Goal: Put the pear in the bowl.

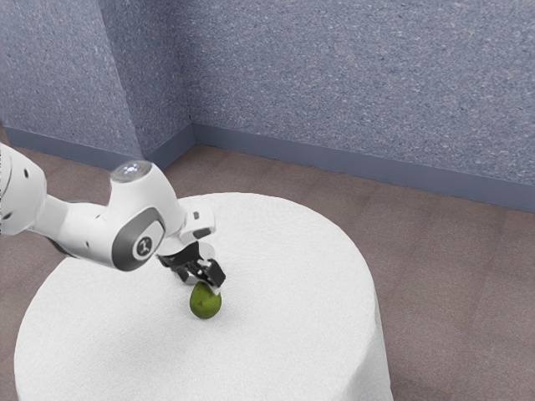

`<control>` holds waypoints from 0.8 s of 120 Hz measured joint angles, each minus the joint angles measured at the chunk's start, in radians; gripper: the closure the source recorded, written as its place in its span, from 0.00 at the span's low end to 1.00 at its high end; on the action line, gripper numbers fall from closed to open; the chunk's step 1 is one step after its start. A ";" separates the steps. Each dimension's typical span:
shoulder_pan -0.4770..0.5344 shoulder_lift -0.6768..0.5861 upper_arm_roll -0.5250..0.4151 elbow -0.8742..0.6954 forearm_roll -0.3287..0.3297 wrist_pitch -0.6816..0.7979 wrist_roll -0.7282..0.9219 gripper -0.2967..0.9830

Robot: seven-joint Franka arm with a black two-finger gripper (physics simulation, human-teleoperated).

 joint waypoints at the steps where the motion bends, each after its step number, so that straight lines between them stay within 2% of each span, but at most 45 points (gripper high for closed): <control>1: -0.002 0.000 0.000 0.000 0.000 0.001 0.000 0.24; 68: -0.021 0.066 0.000 -0.001 -0.003 0.048 -0.001 0.24; 96: -0.032 0.094 0.000 0.000 -0.026 0.060 -0.001 0.24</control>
